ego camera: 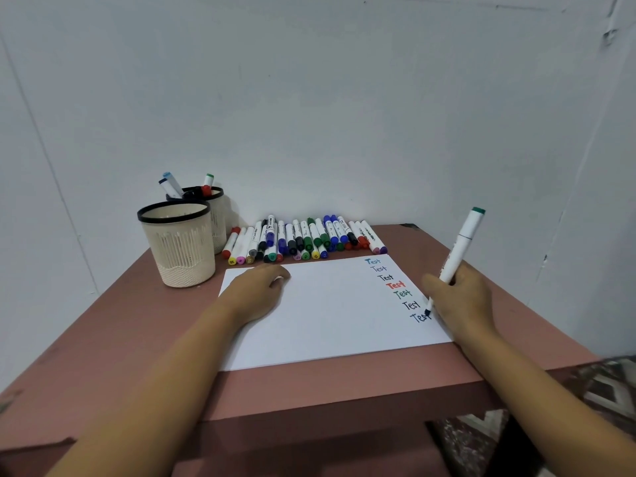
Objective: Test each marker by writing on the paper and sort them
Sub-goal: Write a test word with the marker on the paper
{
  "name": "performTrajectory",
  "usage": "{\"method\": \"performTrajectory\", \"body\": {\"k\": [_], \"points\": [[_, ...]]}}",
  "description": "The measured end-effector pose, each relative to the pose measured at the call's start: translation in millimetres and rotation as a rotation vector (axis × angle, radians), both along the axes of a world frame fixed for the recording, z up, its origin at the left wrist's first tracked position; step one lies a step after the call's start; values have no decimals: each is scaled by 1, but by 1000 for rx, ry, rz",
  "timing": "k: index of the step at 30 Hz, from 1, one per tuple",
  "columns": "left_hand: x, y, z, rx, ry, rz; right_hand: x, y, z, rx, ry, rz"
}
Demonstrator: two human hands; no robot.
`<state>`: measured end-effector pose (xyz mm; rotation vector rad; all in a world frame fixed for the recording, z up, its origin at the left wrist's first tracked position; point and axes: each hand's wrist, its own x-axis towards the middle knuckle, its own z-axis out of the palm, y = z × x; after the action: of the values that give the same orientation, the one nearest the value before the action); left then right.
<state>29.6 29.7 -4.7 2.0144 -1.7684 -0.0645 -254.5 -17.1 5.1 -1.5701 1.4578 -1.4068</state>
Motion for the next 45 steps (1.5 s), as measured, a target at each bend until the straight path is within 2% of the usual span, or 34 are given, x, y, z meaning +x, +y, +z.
{"method": "performTrajectory", "body": {"k": [4,11,17,20,25,29,34,37,45], "points": [[0,1,0,3,-1,-4,-1,-2,-1,-11,-11,-21],[-2,1,1,3,-1,13,-2,-8,2,97,-141,1],[-2,4,4,23,-29,10,12,-14,23,108,-143,133],[-5,5,7,-26,-64,17,36,-12,42,96,-175,243],[-15,8,14,-272,131,62,88,-10,53,116,-238,425],[-21,12,20,-290,366,35,117,-13,48,165,-335,483],[-19,13,23,-176,434,-16,128,-13,33,250,-473,569],[-18,11,22,-156,408,-17,129,-13,32,308,-524,605],[-18,10,19,-278,414,-115,132,-9,29,283,-395,634]]}}
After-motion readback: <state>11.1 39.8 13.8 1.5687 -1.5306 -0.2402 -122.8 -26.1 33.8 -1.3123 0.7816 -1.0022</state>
